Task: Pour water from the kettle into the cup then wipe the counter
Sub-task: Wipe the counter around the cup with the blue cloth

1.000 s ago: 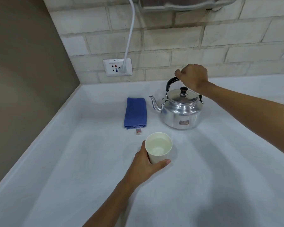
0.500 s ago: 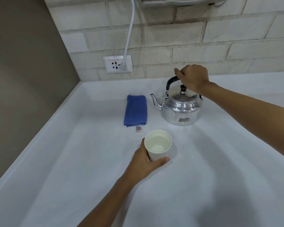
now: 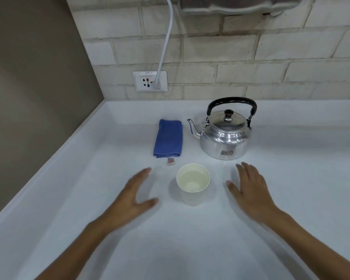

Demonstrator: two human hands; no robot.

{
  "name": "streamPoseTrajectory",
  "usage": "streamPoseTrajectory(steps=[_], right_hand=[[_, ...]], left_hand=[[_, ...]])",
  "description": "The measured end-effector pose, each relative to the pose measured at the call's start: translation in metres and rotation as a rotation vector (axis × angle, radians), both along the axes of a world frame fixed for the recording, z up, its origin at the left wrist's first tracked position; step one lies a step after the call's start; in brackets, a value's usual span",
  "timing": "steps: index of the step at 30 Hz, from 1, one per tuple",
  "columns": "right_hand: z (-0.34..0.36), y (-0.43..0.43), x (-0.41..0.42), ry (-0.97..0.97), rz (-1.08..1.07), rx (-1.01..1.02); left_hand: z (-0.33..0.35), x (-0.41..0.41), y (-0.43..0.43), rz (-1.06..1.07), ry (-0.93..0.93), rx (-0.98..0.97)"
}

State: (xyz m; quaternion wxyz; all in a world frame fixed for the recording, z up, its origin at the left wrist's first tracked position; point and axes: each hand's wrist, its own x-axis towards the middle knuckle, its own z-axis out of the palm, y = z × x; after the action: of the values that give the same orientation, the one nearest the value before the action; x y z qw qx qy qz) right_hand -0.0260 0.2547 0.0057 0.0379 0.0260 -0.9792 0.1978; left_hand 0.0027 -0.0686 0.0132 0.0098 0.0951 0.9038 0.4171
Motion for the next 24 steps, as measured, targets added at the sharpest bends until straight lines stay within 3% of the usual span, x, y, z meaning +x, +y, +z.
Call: streamPoseTrajectory(steps=[4, 8, 14, 24], right_hand=[[-0.026, -0.008, 0.012, -0.055, -0.018, 0.191], [-0.033, -0.008, 0.010, -0.010, -0.042, 0.215], [-0.030, -0.010, 0.012, -0.019, -0.041, 0.220], [-0.027, -0.013, 0.013, -0.026, -0.040, 0.199]], left_hand=[[0.010, -0.050, -0.006, 0.150, 0.098, -0.069], [0.016, -0.113, 0.017, 0.147, 0.203, -0.283], [0.010, -0.189, 0.055, 0.068, 0.103, -0.634], [-0.023, -0.235, 0.081, 0.140, -0.041, -0.631]])
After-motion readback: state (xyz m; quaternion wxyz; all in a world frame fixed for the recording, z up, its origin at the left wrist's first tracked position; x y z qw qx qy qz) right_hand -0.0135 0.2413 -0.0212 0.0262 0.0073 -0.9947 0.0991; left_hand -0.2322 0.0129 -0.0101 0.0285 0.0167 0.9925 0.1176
